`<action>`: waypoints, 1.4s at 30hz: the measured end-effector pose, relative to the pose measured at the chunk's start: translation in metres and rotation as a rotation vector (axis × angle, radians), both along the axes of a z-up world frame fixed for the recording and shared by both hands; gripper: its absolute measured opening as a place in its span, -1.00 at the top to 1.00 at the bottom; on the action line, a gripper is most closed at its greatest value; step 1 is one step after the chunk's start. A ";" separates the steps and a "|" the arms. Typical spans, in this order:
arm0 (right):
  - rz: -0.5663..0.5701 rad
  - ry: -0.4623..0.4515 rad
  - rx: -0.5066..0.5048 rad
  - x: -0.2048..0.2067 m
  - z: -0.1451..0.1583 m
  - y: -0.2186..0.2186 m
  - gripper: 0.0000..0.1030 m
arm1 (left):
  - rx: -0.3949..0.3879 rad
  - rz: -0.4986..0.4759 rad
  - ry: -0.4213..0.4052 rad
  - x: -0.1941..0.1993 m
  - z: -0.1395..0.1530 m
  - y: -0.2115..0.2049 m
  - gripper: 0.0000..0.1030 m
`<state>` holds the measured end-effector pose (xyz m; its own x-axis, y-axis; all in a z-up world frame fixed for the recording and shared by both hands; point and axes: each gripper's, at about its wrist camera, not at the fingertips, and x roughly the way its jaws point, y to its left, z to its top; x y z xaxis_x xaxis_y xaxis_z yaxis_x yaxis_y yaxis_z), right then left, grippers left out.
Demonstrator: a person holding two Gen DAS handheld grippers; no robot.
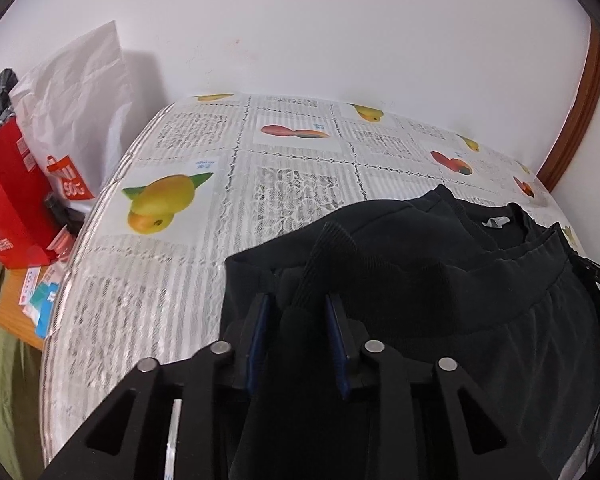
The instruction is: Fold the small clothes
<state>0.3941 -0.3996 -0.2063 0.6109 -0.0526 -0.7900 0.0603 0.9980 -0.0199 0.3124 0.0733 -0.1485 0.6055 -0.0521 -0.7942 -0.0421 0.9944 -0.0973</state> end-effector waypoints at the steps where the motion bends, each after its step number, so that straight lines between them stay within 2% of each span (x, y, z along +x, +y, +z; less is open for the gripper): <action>1: 0.008 -0.008 0.009 -0.006 0.005 0.003 0.15 | 0.003 0.004 -0.001 -0.005 0.002 0.000 0.40; 6: 0.069 -0.046 0.029 -0.037 0.026 0.030 0.09 | -0.006 0.016 0.009 -0.027 0.010 0.000 0.32; 11: 0.150 -0.039 0.076 -0.065 0.029 0.074 0.04 | -0.007 0.029 -0.028 -0.060 0.023 0.003 0.05; 13: 0.181 -0.037 0.100 -0.075 0.028 0.092 0.04 | -0.005 0.026 -0.039 -0.074 0.027 0.005 0.01; 16: 0.230 -0.039 0.129 -0.091 0.025 0.121 0.04 | 0.016 0.028 -0.049 -0.097 0.032 0.010 -0.02; 20: 0.280 -0.045 0.125 -0.110 0.016 0.156 0.04 | 0.004 0.037 -0.050 -0.126 0.034 0.020 -0.06; 25: 0.252 -0.003 0.061 -0.120 -0.013 0.174 0.04 | -0.024 0.033 -0.032 -0.162 0.028 0.030 -0.06; 28: 0.247 -0.029 0.008 -0.132 -0.010 0.178 0.04 | -0.082 0.031 -0.023 -0.182 0.023 0.038 -0.06; 31: 0.260 -0.030 0.002 -0.146 -0.003 0.178 0.04 | -0.157 0.023 -0.005 -0.198 0.015 0.043 -0.06; 36: 0.282 -0.009 0.011 -0.176 -0.009 0.173 0.04 | -0.172 0.025 0.024 -0.222 0.000 0.040 -0.06; 40: 0.289 -0.055 -0.041 -0.205 -0.010 0.170 0.04 | -0.289 0.013 0.053 -0.234 -0.010 0.043 -0.06; 42: 0.292 -0.064 -0.033 -0.215 -0.009 0.167 0.04 | -0.305 0.017 0.051 -0.236 -0.013 0.041 -0.06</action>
